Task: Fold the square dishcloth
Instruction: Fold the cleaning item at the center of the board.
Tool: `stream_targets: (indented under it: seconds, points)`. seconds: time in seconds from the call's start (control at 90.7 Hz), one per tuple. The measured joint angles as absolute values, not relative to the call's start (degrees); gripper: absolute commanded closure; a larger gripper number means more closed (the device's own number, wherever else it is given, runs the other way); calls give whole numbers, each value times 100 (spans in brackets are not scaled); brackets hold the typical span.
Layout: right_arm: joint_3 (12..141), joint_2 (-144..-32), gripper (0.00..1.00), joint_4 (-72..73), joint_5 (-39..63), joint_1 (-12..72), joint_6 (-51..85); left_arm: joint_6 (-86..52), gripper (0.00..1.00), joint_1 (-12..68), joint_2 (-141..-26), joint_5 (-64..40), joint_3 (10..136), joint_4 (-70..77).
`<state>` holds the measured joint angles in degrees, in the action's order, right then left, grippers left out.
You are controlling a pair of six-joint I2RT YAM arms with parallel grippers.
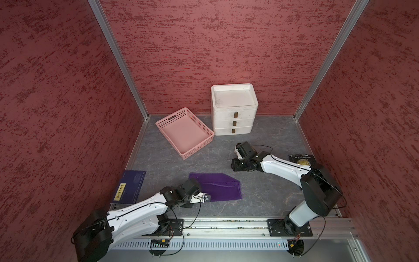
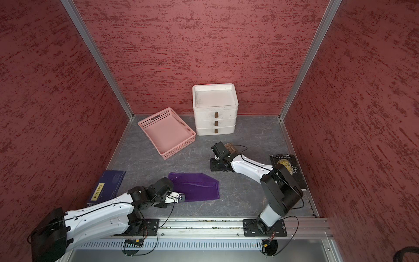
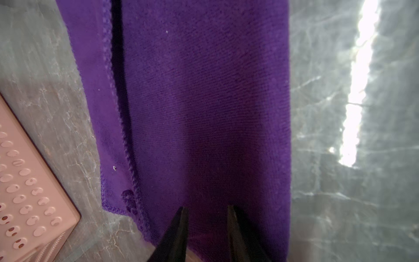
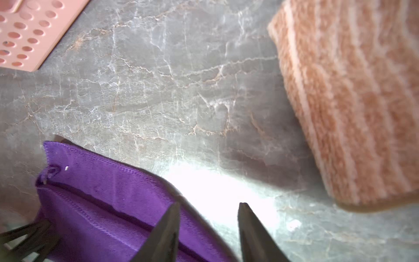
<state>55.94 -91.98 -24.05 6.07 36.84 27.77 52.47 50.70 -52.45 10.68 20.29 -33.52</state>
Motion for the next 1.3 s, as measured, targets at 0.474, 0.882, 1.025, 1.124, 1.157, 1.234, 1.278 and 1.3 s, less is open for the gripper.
stream_targets:
  seconds: [0.474, 0.882, 1.025, 1.124, 1.157, 1.234, 1.278, 1.3]
  points:
    - [5424, -9522, 68, -1997, 1710, 5721, 2969, 5448, 68, 4816, -5251, 913, 2073, -3533]
    - [6405, -10615, 72, -2029, 1485, 5481, 2746, 5507, 69, 4816, -5238, 937, 2038, -3468]
    - [6405, -10632, 73, -2150, 1365, 5046, 2600, 5559, 70, 4816, -5146, 958, 1977, -3426]
    - [6355, -10628, 72, -2202, 1284, 4779, 2499, 5629, 71, 4814, -5011, 978, 1905, -3420]
    - [6302, -10615, 72, -2191, 1271, 4703, 2471, 5649, 71, 4812, -4952, 1000, 1879, -3424]
    - [6163, -10473, 72, -2235, 1186, 4504, 2370, 5701, 71, 4790, -4845, 1039, 1839, -3470]
    - [6058, -10337, 71, -2296, 1120, 4414, 2322, 5730, 71, 4777, -4797, 1055, 1826, -3500]
    - [6010, -10269, 71, -2324, 1096, 4375, 2300, 5743, 71, 4772, -4783, 1057, 1820, -3511]
